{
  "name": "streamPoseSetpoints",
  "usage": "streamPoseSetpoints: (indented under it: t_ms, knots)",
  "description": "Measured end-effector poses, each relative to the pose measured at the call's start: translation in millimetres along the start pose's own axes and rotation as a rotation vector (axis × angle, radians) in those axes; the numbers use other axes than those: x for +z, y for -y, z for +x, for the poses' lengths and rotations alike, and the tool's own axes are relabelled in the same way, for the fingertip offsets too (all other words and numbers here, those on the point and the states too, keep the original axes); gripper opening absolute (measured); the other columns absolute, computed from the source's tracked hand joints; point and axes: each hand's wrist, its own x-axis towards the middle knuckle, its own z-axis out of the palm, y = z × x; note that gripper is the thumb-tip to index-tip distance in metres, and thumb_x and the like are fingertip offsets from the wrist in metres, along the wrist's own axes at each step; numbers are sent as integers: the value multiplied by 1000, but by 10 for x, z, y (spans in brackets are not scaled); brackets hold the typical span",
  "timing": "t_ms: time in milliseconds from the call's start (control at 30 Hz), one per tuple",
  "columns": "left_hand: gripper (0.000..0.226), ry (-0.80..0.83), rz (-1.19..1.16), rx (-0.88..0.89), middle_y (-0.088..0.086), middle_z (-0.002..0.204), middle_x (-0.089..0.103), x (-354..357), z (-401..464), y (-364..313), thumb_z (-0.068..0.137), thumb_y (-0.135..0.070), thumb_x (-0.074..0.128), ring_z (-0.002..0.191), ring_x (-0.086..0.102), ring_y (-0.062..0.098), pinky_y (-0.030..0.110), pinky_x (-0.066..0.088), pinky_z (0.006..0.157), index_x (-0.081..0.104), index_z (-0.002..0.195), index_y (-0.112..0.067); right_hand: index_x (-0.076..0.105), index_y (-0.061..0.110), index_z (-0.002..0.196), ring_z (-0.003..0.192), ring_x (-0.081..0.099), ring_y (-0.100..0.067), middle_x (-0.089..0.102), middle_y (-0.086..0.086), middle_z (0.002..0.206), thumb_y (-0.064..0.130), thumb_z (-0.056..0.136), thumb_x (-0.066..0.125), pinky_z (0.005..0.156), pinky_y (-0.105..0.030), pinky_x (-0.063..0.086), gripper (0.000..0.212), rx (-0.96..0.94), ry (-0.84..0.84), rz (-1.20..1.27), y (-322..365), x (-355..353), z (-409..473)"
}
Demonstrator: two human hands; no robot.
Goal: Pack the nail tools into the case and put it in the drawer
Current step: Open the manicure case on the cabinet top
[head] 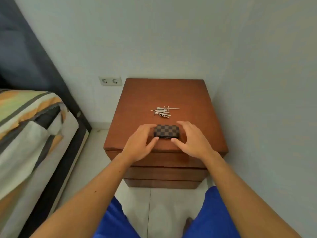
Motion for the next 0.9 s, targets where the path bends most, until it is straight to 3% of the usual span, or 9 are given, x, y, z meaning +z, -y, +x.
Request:
streamPoseSetpoints:
  t_ms: [233, 400, 533, 767, 900]
  knots:
    - [74, 131, 44, -110, -2, 161, 48, 104, 114, 114, 99, -43, 70, 145, 46, 17, 39, 39, 122, 34, 162, -24, 35, 23, 161, 143, 42, -19, 43, 3, 160, 52, 97, 66, 119, -38, 41, 77, 12, 61, -32, -14, 258, 36]
    - [72, 110, 10, -103, -2, 152, 56, 181, 313, 244, 95, -43, 76, 140, 44, 19, 46, 40, 117, 44, 157, -22, 39, 18, 160, 140, 38, -19, 39, 2, 154, 48, 100, 63, 120, -39, 39, 71, -10, 60, -72, -122, 340, 159]
    - [70, 57, -91, -128, -8, 141, 62, 258, 356, 346, 88, -42, 83, 126, 48, 12, 41, 45, 110, 53, 149, -28, 45, 19, 156, 137, 39, -17, 44, 2, 150, 42, 101, 65, 118, -37, 41, 63, -21, 52, -12, -211, 372, 213]
    - [68, 32, -136, -145, -22, 129, 57, 282, 358, 437, 83, -47, 86, 114, 49, 3, 35, 47, 104, 58, 143, -37, 57, 20, 145, 125, 49, -14, 53, 5, 140, 37, 96, 73, 108, -31, 45, 55, -40, 2, 141, -344, 418, 282]
    - [72, 28, -156, -169, -36, 116, 49, 280, 347, 430, 80, -47, 89, 111, 52, 3, 35, 47, 103, 57, 144, -42, 70, 20, 129, 99, 62, -9, 65, 9, 114, 35, 95, 75, 89, -26, 53, 38, 31, -108, 292, -354, 410, 331]
